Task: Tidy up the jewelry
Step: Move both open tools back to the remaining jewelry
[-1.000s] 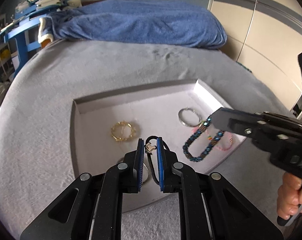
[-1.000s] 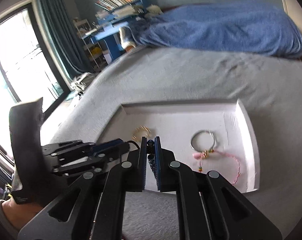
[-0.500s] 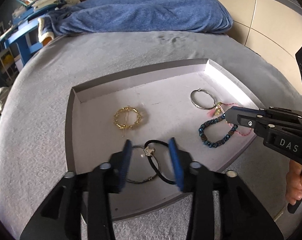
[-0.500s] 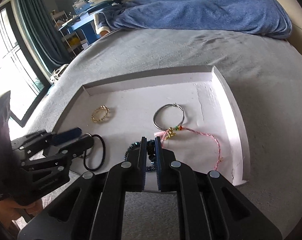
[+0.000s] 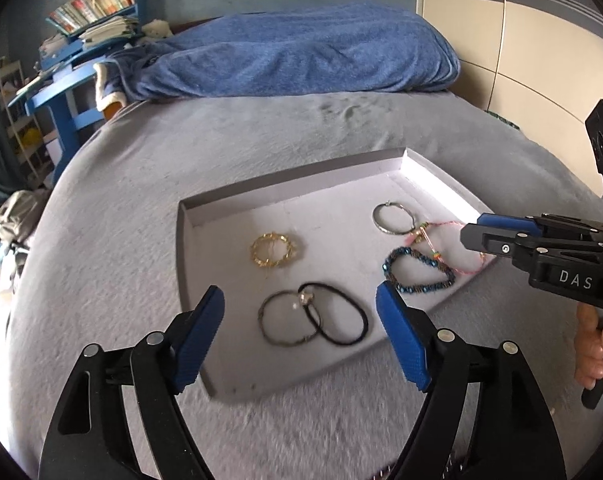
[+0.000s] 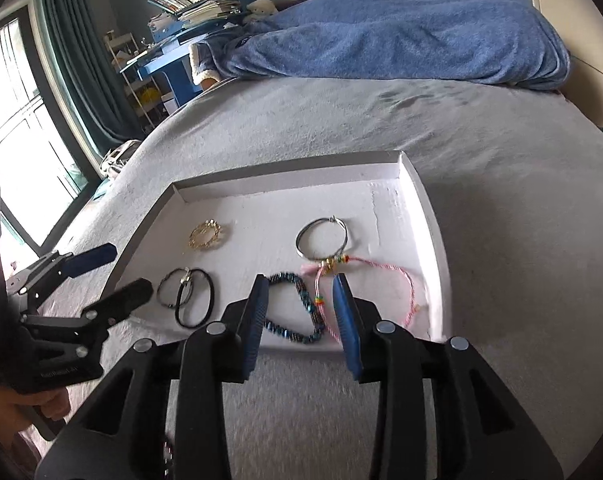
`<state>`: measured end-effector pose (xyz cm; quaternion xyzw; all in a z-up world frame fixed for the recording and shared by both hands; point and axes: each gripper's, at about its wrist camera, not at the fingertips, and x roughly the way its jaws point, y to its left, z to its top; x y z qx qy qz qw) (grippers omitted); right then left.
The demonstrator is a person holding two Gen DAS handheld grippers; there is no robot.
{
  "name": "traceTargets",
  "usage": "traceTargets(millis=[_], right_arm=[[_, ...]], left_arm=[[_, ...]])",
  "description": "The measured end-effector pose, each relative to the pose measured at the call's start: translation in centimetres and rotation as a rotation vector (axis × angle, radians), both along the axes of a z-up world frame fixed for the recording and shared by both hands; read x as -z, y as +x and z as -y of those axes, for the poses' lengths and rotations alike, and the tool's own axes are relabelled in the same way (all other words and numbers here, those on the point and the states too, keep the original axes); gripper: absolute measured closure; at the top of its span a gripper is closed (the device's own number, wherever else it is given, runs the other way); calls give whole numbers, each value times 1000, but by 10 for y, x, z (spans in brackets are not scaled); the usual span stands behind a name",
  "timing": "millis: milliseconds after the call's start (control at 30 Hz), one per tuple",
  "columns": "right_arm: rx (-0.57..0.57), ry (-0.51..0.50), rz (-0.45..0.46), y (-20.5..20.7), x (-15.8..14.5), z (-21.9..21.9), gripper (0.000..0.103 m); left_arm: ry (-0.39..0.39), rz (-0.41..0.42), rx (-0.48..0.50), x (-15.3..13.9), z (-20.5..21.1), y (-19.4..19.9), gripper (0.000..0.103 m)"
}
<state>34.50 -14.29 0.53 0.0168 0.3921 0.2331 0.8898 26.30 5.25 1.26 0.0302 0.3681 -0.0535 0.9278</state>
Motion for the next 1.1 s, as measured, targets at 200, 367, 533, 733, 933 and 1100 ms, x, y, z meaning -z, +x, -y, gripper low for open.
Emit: traceTargets(millis=[200, 367, 533, 733, 933, 1100], right_arm=[[-6, 1, 9, -24, -4, 9, 64], [-3, 3, 6, -48, -4, 16, 58], [0, 7, 11, -73, -7, 24, 48], [-9, -3, 16, -104, -6, 30, 40], [-53, -34, 15, -130, -1, 24, 41], [-104, -93, 21, -149, 7, 9, 56]], left_arm=[[-2, -5, 3, -2, -1, -30, 24], [-30, -27, -14, 1, -5, -59, 24], [-71, -44, -40, 4, -11, -85, 24], [-82, -64, -48, 12, -9, -111, 24], [-82, -75, -53, 15, -6, -127, 24], [-71, -90, -54, 18, -3, -145, 24]])
